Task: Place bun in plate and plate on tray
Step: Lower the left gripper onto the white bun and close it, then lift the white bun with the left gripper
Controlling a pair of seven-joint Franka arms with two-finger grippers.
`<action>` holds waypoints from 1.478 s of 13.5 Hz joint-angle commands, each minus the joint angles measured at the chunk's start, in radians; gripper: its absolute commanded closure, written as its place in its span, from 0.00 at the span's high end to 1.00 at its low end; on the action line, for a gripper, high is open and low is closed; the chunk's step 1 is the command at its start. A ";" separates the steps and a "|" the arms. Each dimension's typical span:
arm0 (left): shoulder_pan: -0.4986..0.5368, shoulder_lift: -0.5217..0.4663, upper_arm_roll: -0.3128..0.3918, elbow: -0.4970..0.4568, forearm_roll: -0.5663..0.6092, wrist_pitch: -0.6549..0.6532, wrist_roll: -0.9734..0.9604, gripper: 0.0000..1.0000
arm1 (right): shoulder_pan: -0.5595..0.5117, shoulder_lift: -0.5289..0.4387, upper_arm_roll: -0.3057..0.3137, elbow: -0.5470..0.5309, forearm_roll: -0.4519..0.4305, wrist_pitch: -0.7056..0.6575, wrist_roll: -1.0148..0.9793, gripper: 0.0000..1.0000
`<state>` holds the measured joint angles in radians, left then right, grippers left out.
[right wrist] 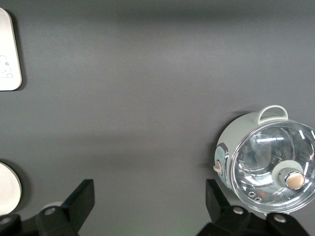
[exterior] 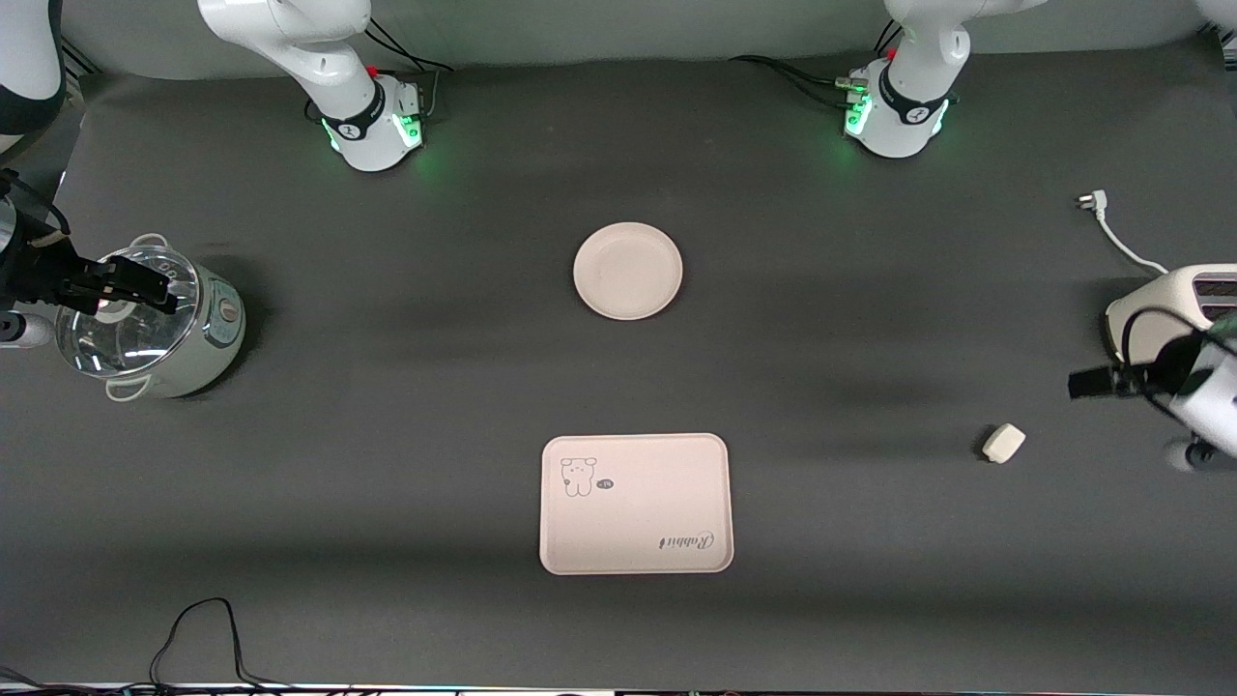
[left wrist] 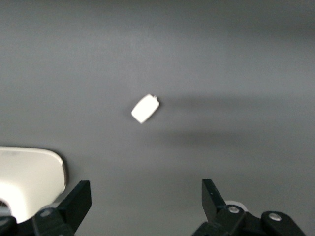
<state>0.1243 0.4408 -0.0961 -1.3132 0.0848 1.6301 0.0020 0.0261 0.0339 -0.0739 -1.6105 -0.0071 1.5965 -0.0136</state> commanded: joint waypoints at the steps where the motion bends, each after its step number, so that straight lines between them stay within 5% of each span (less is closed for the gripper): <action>1: 0.018 0.036 -0.005 -0.071 0.001 0.106 0.029 1.00 | 0.003 -0.014 -0.003 -0.012 -0.013 0.013 -0.019 1.00; 7: 0.040 0.074 -0.004 -0.333 0.001 0.437 0.030 1.00 | 0.003 -0.014 -0.003 -0.012 -0.013 0.013 -0.019 1.00; 17: 0.078 0.236 -0.008 -0.351 0.000 0.590 0.038 0.99 | 0.003 -0.014 -0.003 -0.012 -0.013 0.013 -0.019 1.00; 18: 0.077 0.237 -0.008 -0.351 0.000 0.590 0.039 0.97 | 0.003 -0.014 -0.003 -0.014 -0.013 0.011 -0.019 1.00; 20: 0.078 0.237 -0.008 -0.351 0.000 0.590 0.039 0.70 | 0.003 -0.014 -0.003 -0.014 -0.013 0.011 -0.019 1.00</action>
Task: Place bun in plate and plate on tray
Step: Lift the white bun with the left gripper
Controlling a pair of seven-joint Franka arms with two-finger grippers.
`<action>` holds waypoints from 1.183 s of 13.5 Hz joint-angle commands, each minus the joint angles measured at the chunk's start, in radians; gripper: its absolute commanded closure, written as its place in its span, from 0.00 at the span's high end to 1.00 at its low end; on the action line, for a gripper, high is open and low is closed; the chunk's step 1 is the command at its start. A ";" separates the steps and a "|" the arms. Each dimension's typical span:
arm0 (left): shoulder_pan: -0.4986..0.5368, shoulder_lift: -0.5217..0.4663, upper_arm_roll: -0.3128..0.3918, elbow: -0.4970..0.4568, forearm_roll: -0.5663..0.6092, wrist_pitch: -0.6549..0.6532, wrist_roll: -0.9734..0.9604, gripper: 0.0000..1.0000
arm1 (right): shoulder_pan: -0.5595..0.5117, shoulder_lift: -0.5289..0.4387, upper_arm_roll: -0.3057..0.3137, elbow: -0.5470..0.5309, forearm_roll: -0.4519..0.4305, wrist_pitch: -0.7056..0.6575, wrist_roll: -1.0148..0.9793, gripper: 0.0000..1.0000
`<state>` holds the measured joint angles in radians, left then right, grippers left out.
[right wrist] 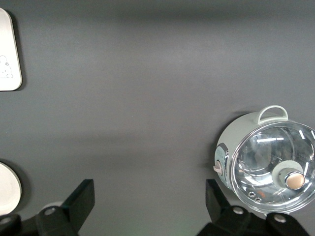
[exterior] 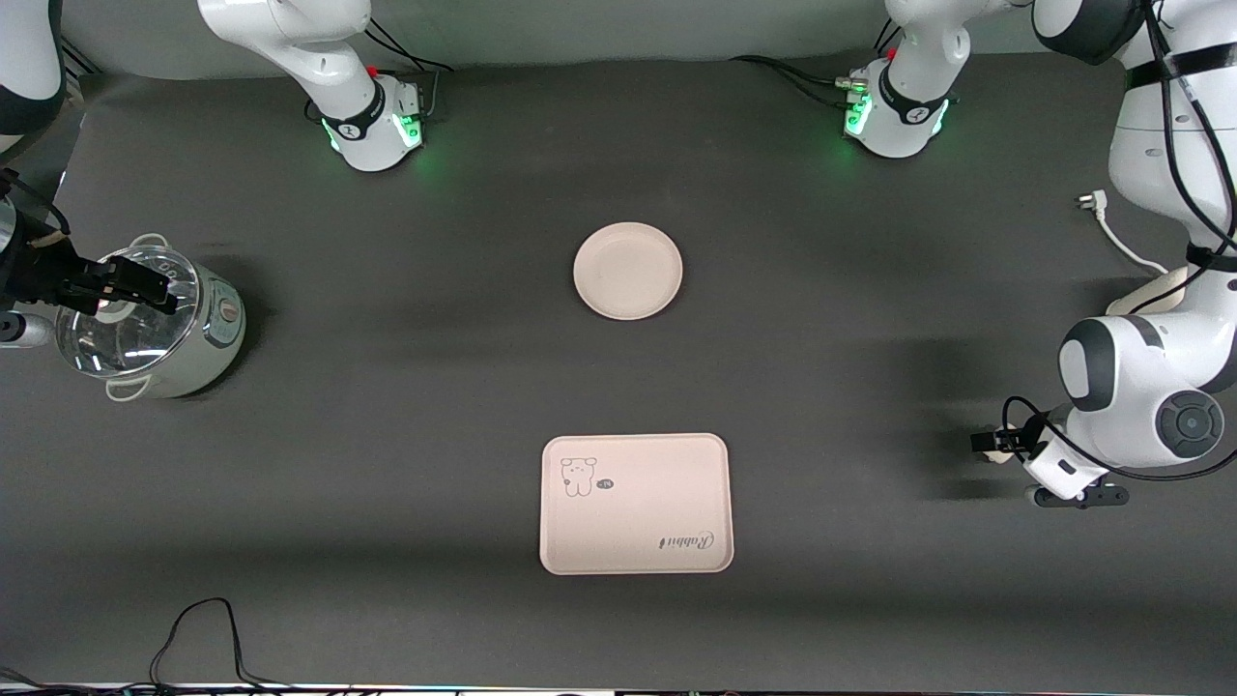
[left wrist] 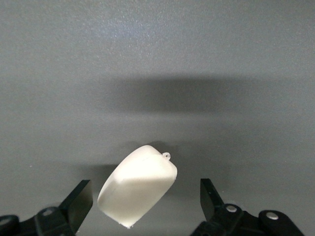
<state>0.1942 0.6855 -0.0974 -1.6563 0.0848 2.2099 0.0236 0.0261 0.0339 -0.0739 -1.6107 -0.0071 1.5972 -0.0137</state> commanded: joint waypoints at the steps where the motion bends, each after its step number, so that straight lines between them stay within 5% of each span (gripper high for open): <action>1: 0.008 -0.003 -0.007 -0.008 -0.002 0.016 0.018 0.55 | 0.003 -0.014 -0.003 -0.012 -0.013 0.010 -0.019 1.00; 5: 0.010 -0.003 -0.007 -0.019 -0.002 0.027 0.018 0.20 | 0.003 -0.014 -0.003 -0.014 -0.013 0.012 -0.019 1.00; 8: 0.011 -0.070 -0.008 -0.016 -0.002 -0.069 0.035 0.19 | 0.003 -0.015 -0.003 -0.014 -0.013 0.010 -0.019 1.00; 16: 0.004 -0.516 -0.012 0.039 -0.019 -0.537 0.033 0.21 | 0.002 -0.023 -0.004 -0.012 -0.014 0.007 -0.032 1.00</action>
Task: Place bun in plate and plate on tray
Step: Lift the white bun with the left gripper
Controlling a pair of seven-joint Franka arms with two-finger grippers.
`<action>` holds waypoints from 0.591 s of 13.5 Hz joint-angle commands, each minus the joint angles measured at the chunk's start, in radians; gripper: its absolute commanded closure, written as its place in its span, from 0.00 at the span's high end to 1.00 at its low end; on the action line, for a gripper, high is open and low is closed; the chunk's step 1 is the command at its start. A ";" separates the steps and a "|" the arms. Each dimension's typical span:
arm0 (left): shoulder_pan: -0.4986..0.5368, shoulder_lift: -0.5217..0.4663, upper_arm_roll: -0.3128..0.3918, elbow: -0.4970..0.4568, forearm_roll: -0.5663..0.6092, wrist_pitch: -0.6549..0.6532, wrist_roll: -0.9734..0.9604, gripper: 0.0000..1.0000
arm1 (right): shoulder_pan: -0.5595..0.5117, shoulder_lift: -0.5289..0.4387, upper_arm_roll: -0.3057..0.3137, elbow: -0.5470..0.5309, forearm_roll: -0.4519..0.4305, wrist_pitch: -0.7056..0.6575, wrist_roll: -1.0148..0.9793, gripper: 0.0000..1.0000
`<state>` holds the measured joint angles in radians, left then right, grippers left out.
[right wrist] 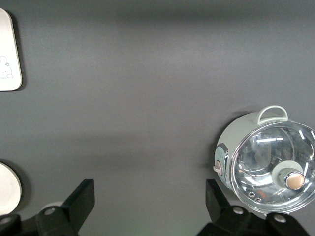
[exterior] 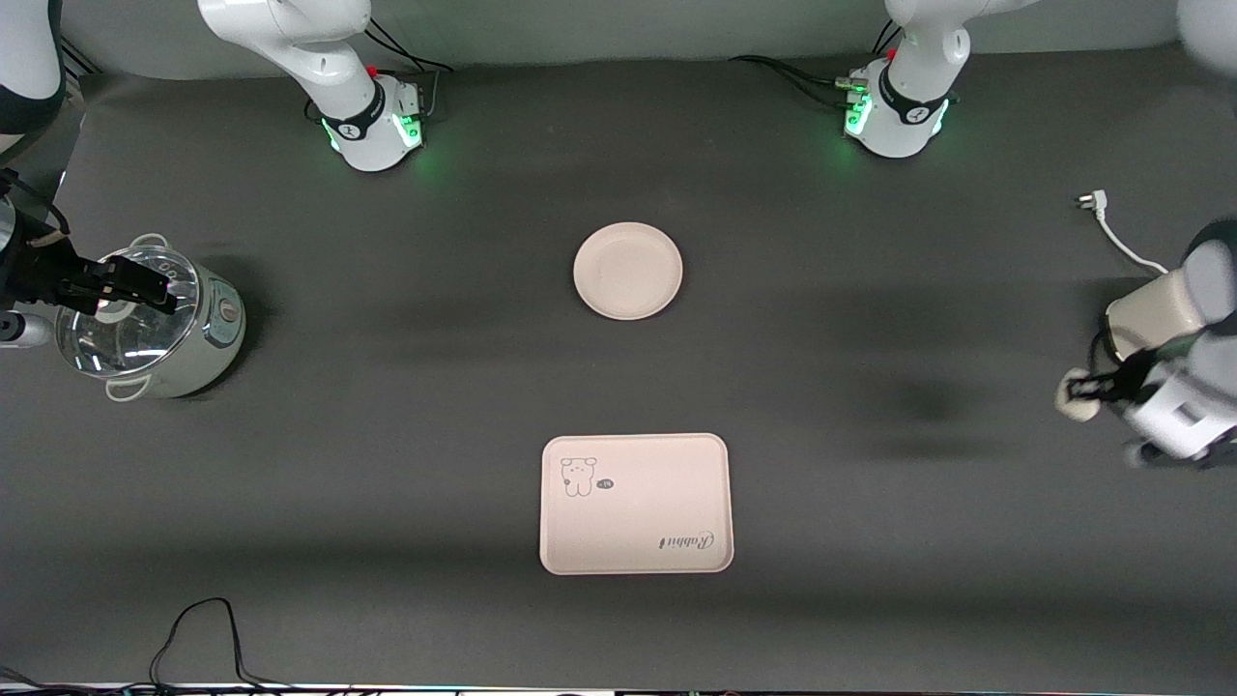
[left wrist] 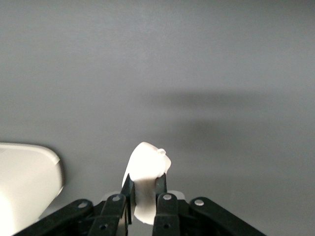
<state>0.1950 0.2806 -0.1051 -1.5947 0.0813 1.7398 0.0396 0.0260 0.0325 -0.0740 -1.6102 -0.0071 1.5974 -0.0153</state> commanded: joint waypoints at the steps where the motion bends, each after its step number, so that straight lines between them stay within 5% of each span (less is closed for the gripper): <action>1: 0.004 -0.151 -0.004 -0.022 -0.046 -0.106 0.017 0.21 | 0.003 -0.023 -0.013 -0.011 -0.014 0.007 -0.043 1.00; 4: -0.009 -0.211 -0.010 -0.011 -0.115 -0.189 -0.021 0.21 | 0.005 -0.032 -0.024 -0.014 -0.014 0.006 -0.048 1.00; 8: -0.046 -0.195 -0.168 0.009 -0.135 -0.183 -0.326 0.21 | 0.006 -0.034 -0.021 -0.016 -0.014 0.004 -0.046 1.00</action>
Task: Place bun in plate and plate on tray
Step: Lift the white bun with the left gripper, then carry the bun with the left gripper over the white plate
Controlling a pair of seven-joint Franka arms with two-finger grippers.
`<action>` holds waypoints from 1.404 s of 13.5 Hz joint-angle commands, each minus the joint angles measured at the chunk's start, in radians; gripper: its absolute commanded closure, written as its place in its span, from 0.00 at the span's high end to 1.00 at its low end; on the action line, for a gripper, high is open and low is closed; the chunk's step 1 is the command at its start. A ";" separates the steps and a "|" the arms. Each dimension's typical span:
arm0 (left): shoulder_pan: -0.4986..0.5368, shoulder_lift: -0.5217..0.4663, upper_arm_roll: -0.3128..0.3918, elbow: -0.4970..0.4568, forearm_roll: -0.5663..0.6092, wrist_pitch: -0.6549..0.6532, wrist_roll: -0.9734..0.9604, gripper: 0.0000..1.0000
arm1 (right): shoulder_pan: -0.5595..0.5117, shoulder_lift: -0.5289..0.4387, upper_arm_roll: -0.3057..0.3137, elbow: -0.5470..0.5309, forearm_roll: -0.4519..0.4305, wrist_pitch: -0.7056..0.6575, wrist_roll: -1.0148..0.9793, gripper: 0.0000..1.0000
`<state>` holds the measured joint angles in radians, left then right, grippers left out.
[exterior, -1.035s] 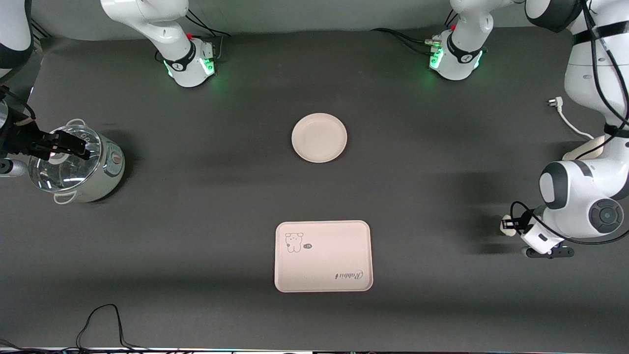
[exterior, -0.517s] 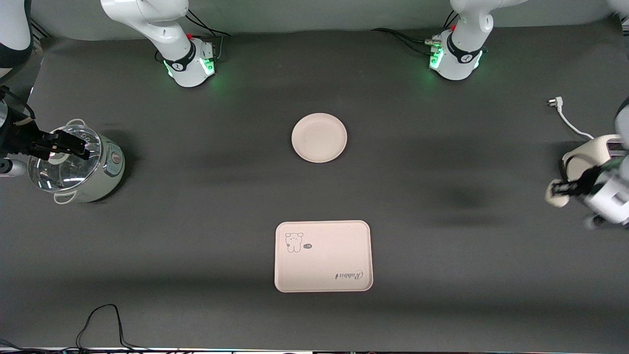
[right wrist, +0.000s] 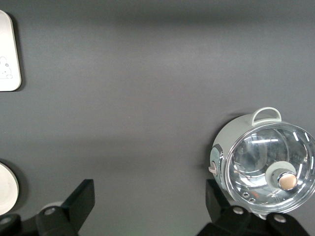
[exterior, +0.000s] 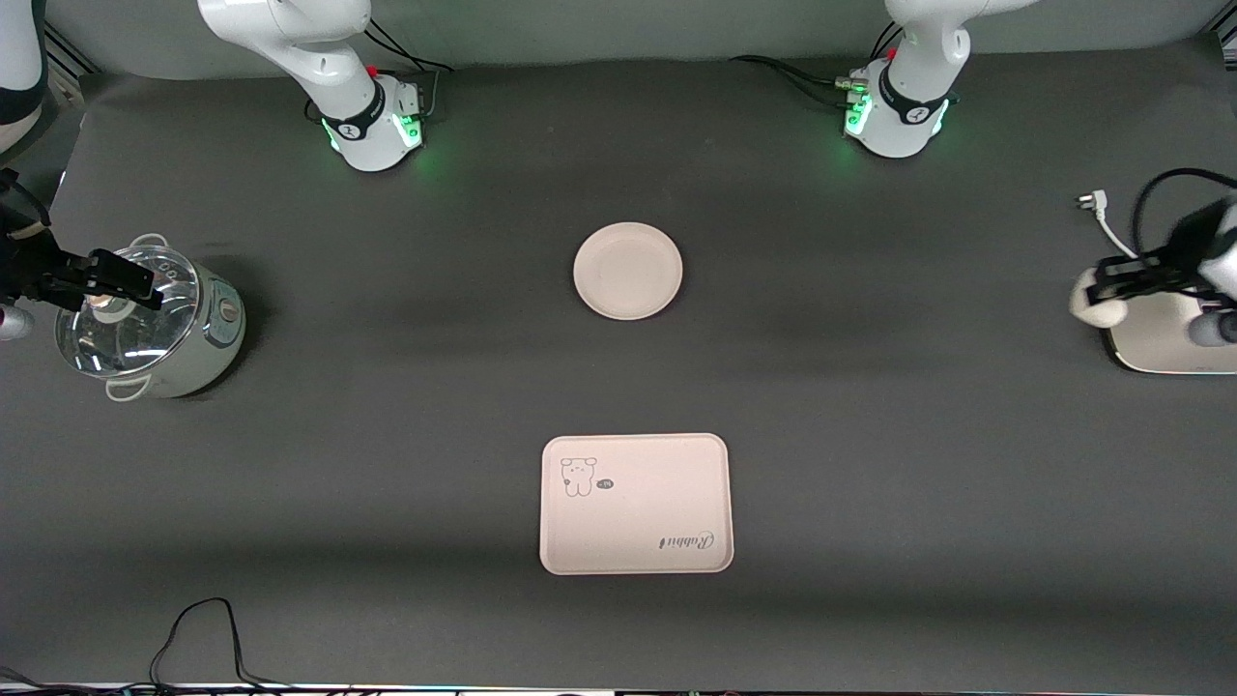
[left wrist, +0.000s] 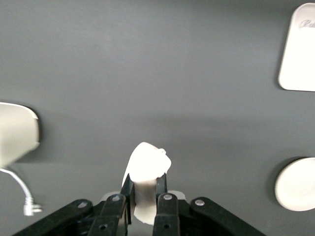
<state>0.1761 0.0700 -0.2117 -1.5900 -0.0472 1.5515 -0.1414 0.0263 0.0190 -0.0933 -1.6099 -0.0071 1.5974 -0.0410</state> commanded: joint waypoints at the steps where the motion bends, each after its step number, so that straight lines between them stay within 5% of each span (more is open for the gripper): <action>1: -0.044 0.030 -0.101 0.007 -0.008 0.013 -0.226 0.21 | 0.007 -0.022 -0.002 -0.016 -0.014 0.003 -0.020 1.00; 4: -0.165 0.077 -0.182 -0.010 -0.008 0.073 -0.482 0.22 | 0.009 -0.024 0.001 -0.015 -0.013 -0.005 -0.020 1.00; 9: -0.432 0.201 -0.183 -0.068 0.012 0.281 -0.754 0.24 | 0.010 -0.028 0.006 -0.018 -0.011 -0.010 -0.020 1.00; 15: -0.585 0.263 -0.183 -0.246 0.053 0.547 -0.950 0.25 | 0.014 -0.030 0.006 -0.018 -0.011 -0.022 -0.020 1.00; 19: -0.662 0.397 -0.183 -0.251 0.153 0.639 -1.125 0.25 | 0.014 -0.030 0.007 -0.018 -0.011 -0.022 -0.020 1.00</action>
<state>-0.4424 0.4069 -0.4095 -1.8427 0.0501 2.1316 -1.1579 0.0330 0.0123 -0.0848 -1.6107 -0.0071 1.5847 -0.0429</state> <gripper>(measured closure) 0.744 0.000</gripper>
